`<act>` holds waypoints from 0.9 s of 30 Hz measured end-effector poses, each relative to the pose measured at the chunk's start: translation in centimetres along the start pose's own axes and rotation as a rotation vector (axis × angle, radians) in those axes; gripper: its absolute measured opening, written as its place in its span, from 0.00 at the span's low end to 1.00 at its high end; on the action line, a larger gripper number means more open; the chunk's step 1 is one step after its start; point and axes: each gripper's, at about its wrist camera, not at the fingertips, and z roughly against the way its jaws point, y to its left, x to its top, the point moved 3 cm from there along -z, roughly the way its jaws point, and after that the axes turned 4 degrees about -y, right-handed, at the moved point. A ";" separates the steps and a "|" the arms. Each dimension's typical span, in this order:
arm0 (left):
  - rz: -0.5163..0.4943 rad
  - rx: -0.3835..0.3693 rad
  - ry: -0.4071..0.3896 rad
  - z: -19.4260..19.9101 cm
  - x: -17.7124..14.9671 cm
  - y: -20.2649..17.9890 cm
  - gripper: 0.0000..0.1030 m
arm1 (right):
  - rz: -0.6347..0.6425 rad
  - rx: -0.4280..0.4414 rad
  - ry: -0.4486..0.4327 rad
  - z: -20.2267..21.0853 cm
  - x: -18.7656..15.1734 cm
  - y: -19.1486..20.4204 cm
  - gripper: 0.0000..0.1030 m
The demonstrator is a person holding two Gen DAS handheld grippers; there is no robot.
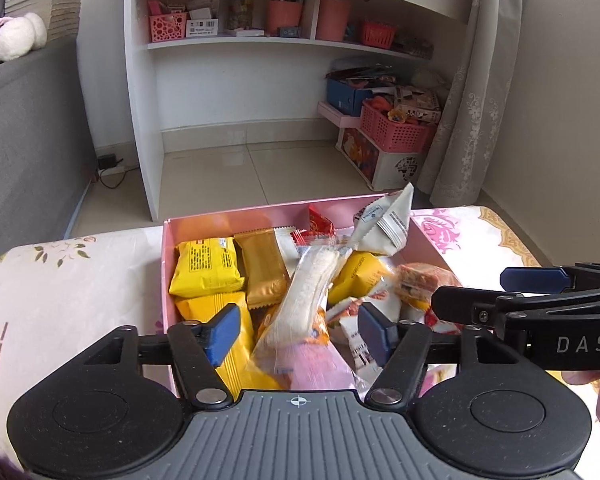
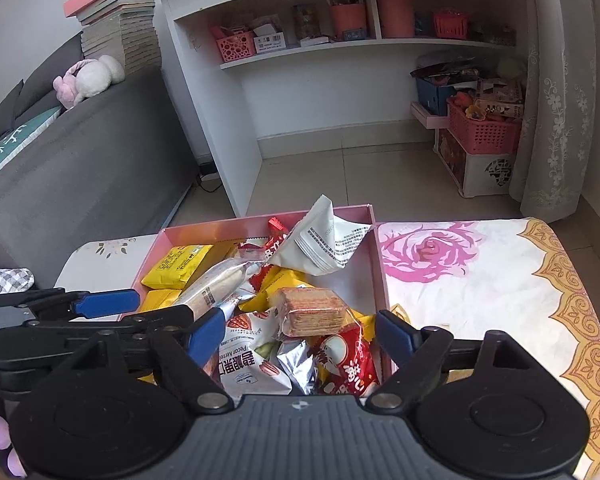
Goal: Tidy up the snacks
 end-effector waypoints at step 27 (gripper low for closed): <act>0.033 0.182 0.094 11.3 -8.5 -0.8 1.00 | 0.099 -0.114 0.006 9.3 -6.9 4.7 0.94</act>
